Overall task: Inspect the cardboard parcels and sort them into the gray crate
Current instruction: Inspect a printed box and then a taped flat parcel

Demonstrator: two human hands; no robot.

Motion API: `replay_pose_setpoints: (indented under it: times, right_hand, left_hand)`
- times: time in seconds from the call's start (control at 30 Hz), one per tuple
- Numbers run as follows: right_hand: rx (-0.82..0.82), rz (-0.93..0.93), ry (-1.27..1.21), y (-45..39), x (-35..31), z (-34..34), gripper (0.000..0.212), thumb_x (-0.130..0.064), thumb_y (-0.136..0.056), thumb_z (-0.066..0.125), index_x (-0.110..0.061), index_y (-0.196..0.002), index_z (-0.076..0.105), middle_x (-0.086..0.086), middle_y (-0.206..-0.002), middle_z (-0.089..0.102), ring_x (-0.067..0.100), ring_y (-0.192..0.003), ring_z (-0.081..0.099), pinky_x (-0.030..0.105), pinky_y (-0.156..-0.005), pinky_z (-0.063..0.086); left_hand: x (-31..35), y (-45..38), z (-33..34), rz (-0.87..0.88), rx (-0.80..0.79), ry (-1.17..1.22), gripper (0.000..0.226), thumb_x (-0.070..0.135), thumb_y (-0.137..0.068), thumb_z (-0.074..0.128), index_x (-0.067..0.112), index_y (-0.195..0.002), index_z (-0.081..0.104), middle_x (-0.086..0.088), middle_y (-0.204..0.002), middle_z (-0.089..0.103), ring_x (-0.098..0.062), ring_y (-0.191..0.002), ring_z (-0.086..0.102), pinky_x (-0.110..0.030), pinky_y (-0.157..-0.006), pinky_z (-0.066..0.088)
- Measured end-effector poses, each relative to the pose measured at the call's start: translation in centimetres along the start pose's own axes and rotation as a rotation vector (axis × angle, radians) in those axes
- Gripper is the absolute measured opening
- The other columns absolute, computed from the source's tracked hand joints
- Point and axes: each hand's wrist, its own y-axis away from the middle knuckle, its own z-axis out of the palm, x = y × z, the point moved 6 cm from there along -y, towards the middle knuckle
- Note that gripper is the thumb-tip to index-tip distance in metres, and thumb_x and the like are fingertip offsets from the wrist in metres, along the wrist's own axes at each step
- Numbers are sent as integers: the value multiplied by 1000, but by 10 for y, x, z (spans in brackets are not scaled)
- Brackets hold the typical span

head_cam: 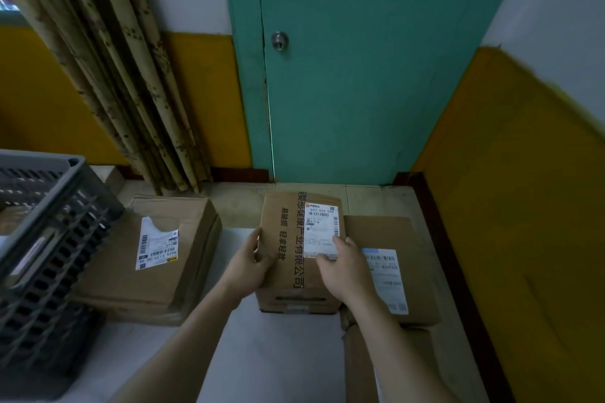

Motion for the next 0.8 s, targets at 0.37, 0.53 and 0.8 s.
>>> replay_pose_setpoints:
  times: [0.37, 0.53, 0.8]
  right_hand:
    - [112, -7, -78, 9, -15, -14, 55, -37, -100, 55, -14, -149, 47, 2, -149, 46, 21, -133, 46, 33, -104, 40]
    - [126, -118, -121, 24, -62, -1, 62, -40, -99, 57, -17, -155, 41, 0, -159, 41, 19, -146, 37, 37, -117, 32]
    - [43, -171, -194, 52, -137, 73, 62, -46, -100, 55, -23, -155, 39, 1, -159, 42, 22, -147, 38, 38, -115, 34]
  left_hand:
    - [8, 9, -27, 64, 116, -88, 66, 38, -103, 59, 24, -161, 31, -4, -157, 47, -25, -141, 49, -43, -108, 46]
    - [7, 35, -83, 174, 298, -98, 45, 34, -104, 59, 17, -145, 51, -4, -135, 63, -19, -121, 61, -36, -98, 51]
    - [-32, 65, -189, 92, 627, -231, 45, 32, -104, 59, 9, -142, 55, -14, -139, 59, -29, -127, 57, -41, -100, 49]
